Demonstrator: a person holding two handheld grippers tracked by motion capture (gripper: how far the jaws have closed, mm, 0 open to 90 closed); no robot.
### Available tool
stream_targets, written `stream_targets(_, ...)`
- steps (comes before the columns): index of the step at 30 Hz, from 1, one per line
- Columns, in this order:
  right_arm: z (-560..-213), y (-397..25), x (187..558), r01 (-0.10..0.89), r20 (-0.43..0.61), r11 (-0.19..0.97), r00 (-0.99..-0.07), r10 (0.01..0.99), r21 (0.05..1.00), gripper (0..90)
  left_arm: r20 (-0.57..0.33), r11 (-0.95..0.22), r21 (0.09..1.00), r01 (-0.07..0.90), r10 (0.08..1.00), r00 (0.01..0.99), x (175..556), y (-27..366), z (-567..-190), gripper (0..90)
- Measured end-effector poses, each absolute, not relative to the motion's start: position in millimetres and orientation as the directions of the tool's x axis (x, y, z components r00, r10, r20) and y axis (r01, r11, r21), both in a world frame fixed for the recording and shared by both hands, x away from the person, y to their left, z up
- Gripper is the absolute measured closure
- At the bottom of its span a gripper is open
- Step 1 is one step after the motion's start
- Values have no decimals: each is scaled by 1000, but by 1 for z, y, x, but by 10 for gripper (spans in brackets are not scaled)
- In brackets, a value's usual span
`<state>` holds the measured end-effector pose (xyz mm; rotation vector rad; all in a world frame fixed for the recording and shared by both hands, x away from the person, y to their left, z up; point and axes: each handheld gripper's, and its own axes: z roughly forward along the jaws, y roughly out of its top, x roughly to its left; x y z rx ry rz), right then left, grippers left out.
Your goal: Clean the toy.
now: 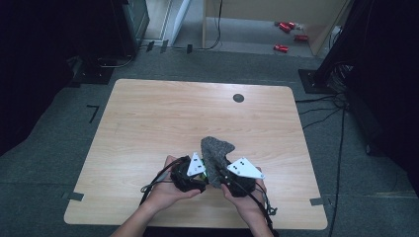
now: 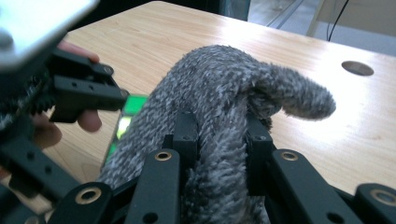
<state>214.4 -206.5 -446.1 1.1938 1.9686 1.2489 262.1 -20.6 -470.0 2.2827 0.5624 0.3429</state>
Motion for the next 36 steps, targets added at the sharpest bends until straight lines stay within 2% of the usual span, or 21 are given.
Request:
stream_targets(10, -445, -180, 204, 351, -44, 275, -545, 837, 895, 729, 109, -664, 700, 263, 463, 880, 253, -33, -476, 351)
stream_targets(18, -448, -203, 214, 400, 28, 197, -491, 870, 895, 726, 89, -639, 715, 284, 486, 869, 260, -23, -472, 350)
stream_targets(27, -446, -178, 204, 339, -58, 289, -555, 830, 895, 724, 106, -659, 706, 260, 461, 881, 253, -32, -476, 350)
stream_targets(32, -443, -199, 214, 391, 47, 184, -511, 858, 902, 731, 81, -635, 721, 276, 473, 878, 258, -23, -471, 350)
stream_targets(36, -442, -198, 210, 391, 37, 199, -520, 854, 899, 730, 70, -626, 723, 292, 487, 870, 261, -20, -471, 350)
